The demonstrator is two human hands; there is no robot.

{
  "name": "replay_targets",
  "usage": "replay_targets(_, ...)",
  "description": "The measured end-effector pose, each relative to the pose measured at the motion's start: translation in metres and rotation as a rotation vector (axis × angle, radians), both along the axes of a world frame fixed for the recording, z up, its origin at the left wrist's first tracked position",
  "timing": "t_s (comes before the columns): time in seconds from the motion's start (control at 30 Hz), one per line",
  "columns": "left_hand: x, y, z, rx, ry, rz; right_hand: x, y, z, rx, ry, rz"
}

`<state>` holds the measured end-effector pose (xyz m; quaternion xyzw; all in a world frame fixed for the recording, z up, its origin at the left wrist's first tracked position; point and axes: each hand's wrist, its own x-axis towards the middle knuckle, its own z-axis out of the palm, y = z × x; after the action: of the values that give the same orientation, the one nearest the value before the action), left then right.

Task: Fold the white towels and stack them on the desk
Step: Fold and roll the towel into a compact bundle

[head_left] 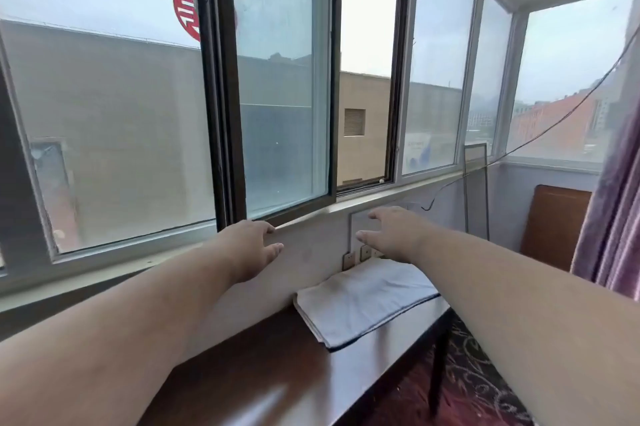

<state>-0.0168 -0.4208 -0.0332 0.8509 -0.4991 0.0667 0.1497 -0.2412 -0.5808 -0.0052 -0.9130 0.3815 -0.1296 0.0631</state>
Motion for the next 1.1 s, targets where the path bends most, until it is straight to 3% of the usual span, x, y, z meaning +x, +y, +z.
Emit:
replay_targets(0.53, -0.069, -0.106, -0.005, -0.027, -0.009, -0.172, -0.104, -0.065, -0.015, 0.02, -0.018, -0.183)
replay_targets(1.1, 0.01, -0.271, -0.071, 0.051, 0.026, -0.253, -0.019, -0.213, -0.085, 0.073, -0.08, -0.281)
